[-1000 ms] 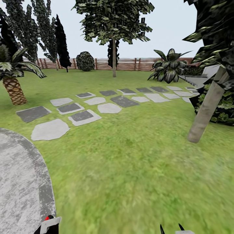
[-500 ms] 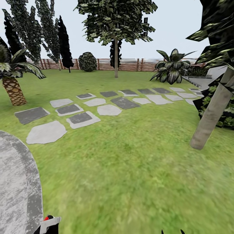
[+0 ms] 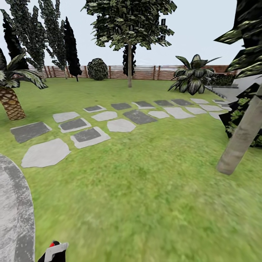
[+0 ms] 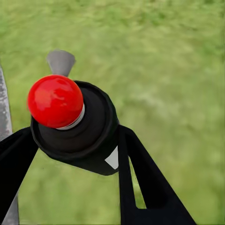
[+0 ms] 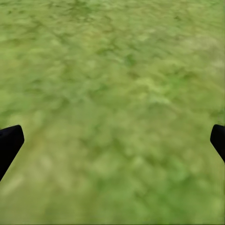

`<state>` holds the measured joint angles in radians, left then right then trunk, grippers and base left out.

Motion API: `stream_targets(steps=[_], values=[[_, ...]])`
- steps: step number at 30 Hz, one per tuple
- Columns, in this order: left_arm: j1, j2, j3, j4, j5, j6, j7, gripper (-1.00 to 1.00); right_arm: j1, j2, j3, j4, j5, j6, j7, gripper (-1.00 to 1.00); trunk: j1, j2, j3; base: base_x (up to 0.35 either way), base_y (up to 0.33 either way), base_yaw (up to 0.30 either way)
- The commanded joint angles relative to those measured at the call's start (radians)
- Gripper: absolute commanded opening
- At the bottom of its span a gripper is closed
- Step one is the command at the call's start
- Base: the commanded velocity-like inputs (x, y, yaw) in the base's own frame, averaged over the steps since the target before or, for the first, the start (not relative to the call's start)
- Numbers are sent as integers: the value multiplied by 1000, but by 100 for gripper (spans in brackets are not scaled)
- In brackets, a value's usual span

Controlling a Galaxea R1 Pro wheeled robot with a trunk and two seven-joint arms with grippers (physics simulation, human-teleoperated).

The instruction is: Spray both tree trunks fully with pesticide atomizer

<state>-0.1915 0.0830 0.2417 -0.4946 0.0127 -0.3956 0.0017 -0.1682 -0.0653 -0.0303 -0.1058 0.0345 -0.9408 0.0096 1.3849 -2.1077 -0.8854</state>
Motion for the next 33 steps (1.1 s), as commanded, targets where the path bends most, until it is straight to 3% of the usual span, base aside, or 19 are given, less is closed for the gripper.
stream_targets(steps=[1, 14, 33], values=[[0, 0, 1, 1, 1, -3, 0, -100, -1, 1, -3, 4, 4, -3, 1, 100, 0, 0, -1, 340, -1, 0], [-1, 0, 1, 1, 3, -3, 1, -100, -1, 12, -6, 62, 4, -3, 0, 100, 0, 0, -1, 340, 0, 0], [-1, 4, 4, -1, 0, -3, 3, -100, -1, 12, -6, 64, 4, -3, 0, 100, 0, 0, -1, 340, 0, 0]])
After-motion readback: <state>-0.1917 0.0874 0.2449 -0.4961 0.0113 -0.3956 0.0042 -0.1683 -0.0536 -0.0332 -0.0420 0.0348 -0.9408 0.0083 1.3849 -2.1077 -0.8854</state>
